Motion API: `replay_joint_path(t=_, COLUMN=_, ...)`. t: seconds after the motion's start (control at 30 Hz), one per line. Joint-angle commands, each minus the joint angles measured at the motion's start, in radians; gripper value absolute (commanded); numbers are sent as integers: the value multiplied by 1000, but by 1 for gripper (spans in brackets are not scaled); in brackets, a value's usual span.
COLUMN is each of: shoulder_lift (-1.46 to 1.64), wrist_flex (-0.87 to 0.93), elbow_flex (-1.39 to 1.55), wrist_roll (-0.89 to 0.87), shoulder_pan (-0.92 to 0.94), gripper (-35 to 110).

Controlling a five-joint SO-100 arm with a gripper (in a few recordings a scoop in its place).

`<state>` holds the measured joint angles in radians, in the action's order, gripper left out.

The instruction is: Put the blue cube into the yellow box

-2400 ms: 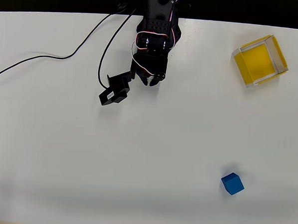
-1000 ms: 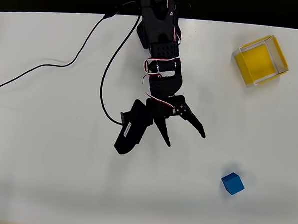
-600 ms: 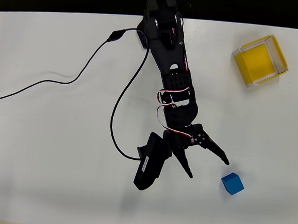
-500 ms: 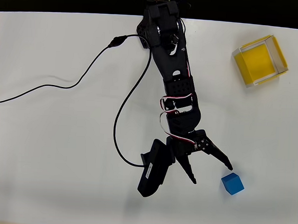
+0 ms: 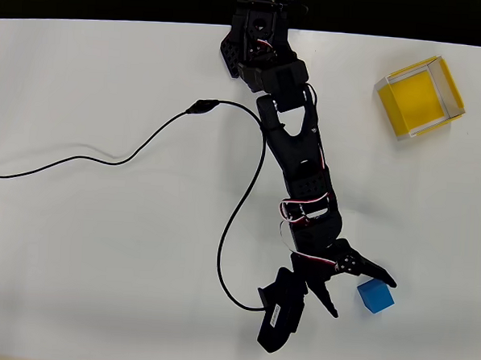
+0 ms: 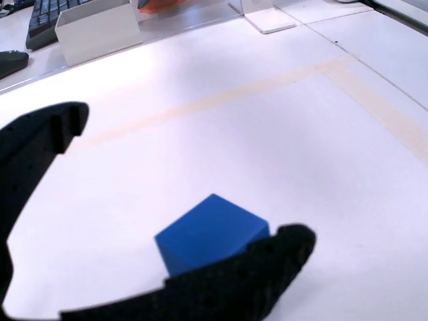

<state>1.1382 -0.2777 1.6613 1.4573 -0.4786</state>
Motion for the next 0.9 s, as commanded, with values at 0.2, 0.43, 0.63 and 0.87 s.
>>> replay_joint_path(t=0.2, shoulder_lift=-121, wrist_flex=-25, elbow_flex=-299, wrist_roll=18, shoulder_pan=-49, gripper=59)
replay_joint_path(t=0.43, shoulder_lift=-224, wrist_flex=5, elbow_flex=-391, wrist_roll=15, shoulder_pan=-75, gripper=59)
replay_joint_path(t=0.63, shoulder_lift=-308, wrist_flex=14, elbow_flex=-445, wrist_roll=17, shoulder_pan=-86, gripper=59)
replay_joint_path(t=0.87, shoulder_lift=-388, wrist_flex=41, elbow_flex=-518, wrist_roll=2, shoulder_pan=-87, gripper=58)
